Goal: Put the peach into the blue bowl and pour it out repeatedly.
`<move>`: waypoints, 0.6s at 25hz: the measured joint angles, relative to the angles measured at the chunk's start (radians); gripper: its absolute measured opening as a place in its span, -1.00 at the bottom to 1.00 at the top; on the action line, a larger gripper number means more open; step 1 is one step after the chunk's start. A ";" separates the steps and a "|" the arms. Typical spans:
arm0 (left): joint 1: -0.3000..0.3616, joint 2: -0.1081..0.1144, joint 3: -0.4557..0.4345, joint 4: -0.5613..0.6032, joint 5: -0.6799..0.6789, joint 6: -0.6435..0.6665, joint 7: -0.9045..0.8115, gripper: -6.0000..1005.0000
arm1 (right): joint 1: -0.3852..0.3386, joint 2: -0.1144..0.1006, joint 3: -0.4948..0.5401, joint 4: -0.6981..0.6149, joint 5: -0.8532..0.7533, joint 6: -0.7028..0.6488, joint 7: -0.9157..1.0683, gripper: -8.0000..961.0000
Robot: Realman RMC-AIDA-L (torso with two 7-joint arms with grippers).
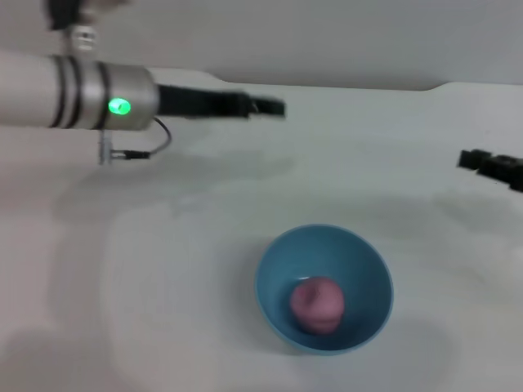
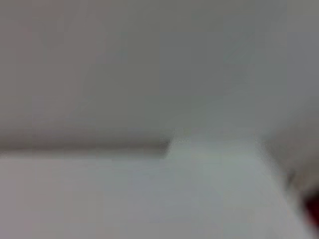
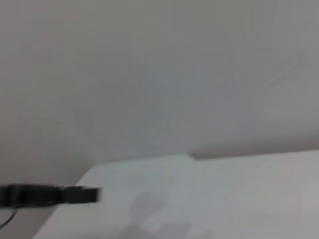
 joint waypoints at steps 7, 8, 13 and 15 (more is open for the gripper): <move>0.089 0.001 -0.298 -0.264 -0.459 0.030 0.336 0.39 | -0.022 -0.011 0.214 0.187 0.233 0.046 -0.055 -0.24; 0.097 0.001 -0.320 -0.288 -0.502 0.034 0.366 0.39 | -0.032 -0.013 0.237 0.209 0.275 0.047 -0.080 -0.24; 0.141 -0.002 -0.375 -0.414 -0.731 0.031 0.640 0.39 | -0.078 -0.004 0.337 0.319 0.502 0.048 -0.262 -0.24; 0.147 -0.004 -0.377 -0.434 -0.765 0.029 0.772 0.39 | -0.084 0.001 0.343 0.370 0.573 0.048 -0.450 -0.24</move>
